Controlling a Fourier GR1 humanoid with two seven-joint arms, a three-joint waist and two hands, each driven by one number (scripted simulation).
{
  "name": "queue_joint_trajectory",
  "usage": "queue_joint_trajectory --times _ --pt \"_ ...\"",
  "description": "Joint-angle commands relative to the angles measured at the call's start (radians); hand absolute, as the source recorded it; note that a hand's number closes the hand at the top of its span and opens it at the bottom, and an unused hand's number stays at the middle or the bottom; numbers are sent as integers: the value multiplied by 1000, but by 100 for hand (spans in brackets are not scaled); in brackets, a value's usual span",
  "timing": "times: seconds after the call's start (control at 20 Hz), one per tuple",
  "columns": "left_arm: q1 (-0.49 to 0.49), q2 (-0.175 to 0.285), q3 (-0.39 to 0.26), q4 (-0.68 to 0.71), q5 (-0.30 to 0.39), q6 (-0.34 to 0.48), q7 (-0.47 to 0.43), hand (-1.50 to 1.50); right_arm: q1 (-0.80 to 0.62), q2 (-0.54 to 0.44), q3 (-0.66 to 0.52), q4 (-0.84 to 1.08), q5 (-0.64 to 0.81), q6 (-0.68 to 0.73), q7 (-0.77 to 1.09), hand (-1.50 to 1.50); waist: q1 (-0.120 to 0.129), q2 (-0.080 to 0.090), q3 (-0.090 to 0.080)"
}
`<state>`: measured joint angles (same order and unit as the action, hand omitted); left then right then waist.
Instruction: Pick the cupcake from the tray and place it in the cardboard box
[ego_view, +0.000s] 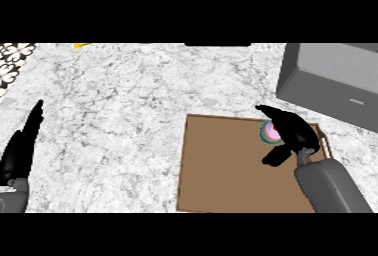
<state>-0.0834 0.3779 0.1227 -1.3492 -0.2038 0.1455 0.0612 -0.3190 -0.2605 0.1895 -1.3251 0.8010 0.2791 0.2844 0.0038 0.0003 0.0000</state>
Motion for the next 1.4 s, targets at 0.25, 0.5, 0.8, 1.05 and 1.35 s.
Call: queue_joint_trajectory --times 0.25,0.5,0.8,1.05,1.35 --pt "-21 19 45 21 6 -41 -5 0 -29 25 8 101 185 -264 -73 150 0 0 0" --pt "-23 2 40 27 -12 -35 -9 0 -52 4 -12 116 260 -353 -69 150 -3 -1 0" --pt "-15 9 47 13 6 -40 -24 0 -45 -406 -187 265 39 -220 -620 150 -3 27 13" --pt "-17 -2 42 7 10 -42 -26 0 -103 -570 -298 350 -44 -200 -841 150 15 35 17" --pt "-29 -5 35 -1 9 -44 -22 0 -174 -666 -446 457 -203 -192 -1148 150 27 30 20"
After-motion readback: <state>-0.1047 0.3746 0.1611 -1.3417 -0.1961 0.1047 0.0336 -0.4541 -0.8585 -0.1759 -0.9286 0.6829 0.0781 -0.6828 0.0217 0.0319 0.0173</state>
